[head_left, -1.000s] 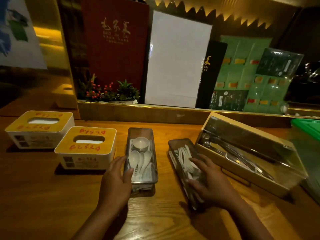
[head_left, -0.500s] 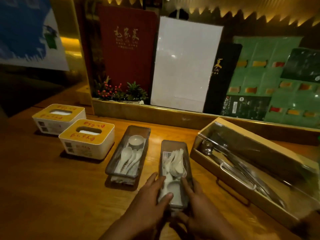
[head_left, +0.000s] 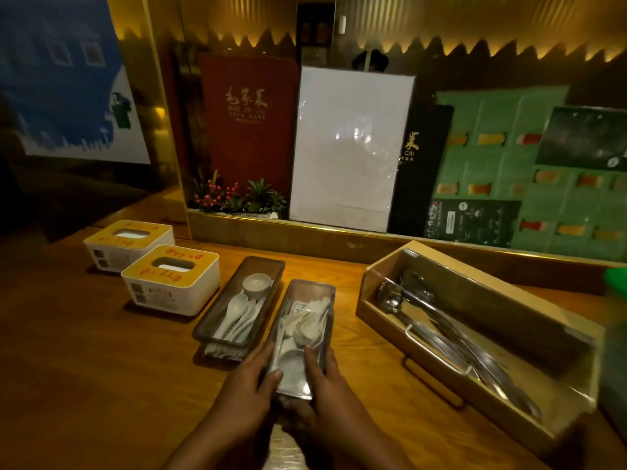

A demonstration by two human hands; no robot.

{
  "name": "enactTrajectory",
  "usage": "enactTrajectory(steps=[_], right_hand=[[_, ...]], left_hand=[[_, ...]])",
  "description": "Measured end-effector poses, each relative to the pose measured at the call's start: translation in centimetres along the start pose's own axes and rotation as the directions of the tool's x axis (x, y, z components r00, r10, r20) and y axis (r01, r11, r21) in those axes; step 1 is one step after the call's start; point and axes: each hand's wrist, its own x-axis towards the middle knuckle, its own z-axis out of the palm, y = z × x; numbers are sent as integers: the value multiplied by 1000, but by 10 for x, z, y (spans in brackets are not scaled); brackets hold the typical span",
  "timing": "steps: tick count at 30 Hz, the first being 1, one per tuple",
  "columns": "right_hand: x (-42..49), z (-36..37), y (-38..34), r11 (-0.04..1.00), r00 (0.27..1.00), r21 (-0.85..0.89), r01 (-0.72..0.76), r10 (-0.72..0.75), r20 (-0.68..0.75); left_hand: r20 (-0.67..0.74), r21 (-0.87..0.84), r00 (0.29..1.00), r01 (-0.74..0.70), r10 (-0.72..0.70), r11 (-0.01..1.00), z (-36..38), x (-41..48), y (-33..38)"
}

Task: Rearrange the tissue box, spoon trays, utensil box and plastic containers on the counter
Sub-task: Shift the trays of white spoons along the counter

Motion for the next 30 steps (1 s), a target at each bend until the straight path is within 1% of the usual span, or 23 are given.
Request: enactTrajectory(steps=[2,4,7,9,11,12,14,16,17,18,20,22,24,26,28,30], right_hand=[[0,0,1,1000,1000,4,13,-13,-7],[-3,-5,1,1000,1000,12,23,-23,17],[-16,-23,3,999,1000,49,20,-22,23],[-26,-38,12,1000,1000,31,1,-1,-18],[-38,-53,25,998,995,26,-56,58,-75],[-45,-62,32,996,990,26,-88,91,-108],[-61,-80,41,986,966,45,-158,164,-201],[-81,-99,47,974,906,84,-212,228,-355],[-91,-107,51,965,859,104,-240,261,-440],[-100,-115,56,955,801,118,-270,292,-523],[-120,-127,70,935,662,123,-332,324,-676],[-136,-137,88,898,529,138,-419,364,-766],[-148,-144,104,846,442,166,-506,420,-793],[-157,-150,117,804,404,207,-557,480,-779],[-165,-155,131,784,410,198,-588,501,-763],[-167,-158,146,794,437,200,-574,503,-745]], left_hand=[[-5,16,1000,-4,4,1000,0,1,-1],[-12,35,1000,-8,9,999,0,1,-1],[-48,70,998,-37,40,997,4,-1,2],[-108,124,992,-56,69,991,7,-5,7],[-179,216,979,-61,100,975,8,-12,11],[-203,258,970,-82,137,963,9,-15,14],[-209,296,949,-169,236,940,9,-18,23],[-189,291,929,-257,319,921,14,-16,37],[-174,286,921,-291,348,913,17,-14,45],[-157,282,916,-316,368,906,22,-10,54],[-110,271,916,-346,386,898,33,-3,71],[-63,265,916,-367,395,892,42,7,85],[-22,246,925,-362,379,899,50,19,94],[19,228,931,-358,363,905,56,32,103],[50,216,935,-353,350,911,66,46,115],[51,210,942,-335,332,918,75,58,128]])
